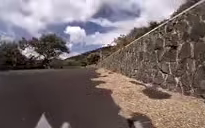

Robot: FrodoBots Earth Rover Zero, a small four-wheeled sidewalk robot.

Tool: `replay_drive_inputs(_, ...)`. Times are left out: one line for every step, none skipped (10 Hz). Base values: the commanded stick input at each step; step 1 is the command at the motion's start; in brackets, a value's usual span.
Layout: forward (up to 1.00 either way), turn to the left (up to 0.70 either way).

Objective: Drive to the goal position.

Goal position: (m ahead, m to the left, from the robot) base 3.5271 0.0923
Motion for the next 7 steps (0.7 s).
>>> replay_drive_inputs(0.50, 0.00)
replay_drive_inputs(0.50, 0.00)
replay_drive_inputs(0.50, 0.00)
replay_drive_inputs(0.50, 0.00)
replay_drive_inputs(0.50, 0.00)
replay_drive_inputs(0.50, 0.00)
replay_drive_inputs(0.50, 0.00)
